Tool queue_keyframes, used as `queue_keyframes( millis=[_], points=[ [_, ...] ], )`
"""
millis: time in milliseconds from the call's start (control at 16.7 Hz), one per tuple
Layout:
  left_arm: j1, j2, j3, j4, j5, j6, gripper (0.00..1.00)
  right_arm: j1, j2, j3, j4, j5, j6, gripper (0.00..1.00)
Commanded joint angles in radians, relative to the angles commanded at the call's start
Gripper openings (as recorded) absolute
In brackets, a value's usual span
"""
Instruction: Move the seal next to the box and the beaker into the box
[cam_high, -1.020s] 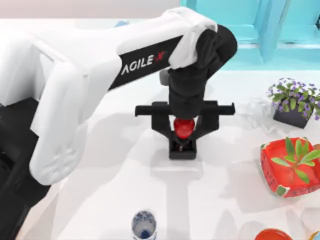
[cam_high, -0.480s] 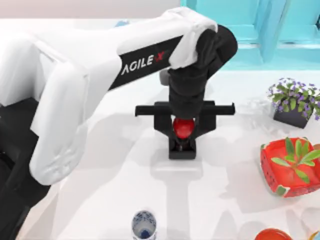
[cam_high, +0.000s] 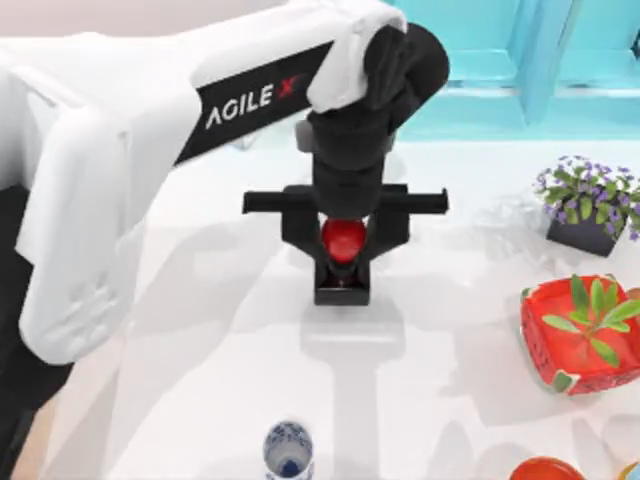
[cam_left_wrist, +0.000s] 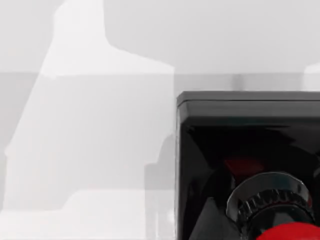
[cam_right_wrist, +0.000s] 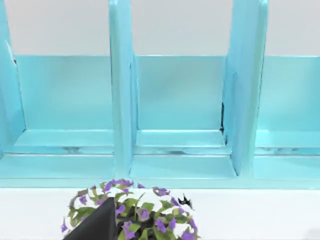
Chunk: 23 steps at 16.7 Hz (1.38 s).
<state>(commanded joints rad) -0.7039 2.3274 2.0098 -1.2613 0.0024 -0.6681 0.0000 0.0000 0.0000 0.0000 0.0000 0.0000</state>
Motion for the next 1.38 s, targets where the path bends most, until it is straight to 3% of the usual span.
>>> queue_keyframes(
  millis=[360, 780, 1380],
  points=[
    [0.132, -0.212, -0.059, -0.144, -0.001, 0.125, 0.0, 0.0, 0.0, 0.0, 0.0, 0.0, 0.0, 1.0],
    [0.143, -0.254, -0.092, -0.142, -0.003, 0.155, 0.0, 0.0, 0.0, 0.0, 0.0, 0.0, 0.0, 1.0],
    [0.247, -0.713, -0.61, -0.101, -0.007, 0.223, 0.0, 0.0, 0.0, 0.0, 0.0, 0.0, 0.0, 1.0]
  ],
)
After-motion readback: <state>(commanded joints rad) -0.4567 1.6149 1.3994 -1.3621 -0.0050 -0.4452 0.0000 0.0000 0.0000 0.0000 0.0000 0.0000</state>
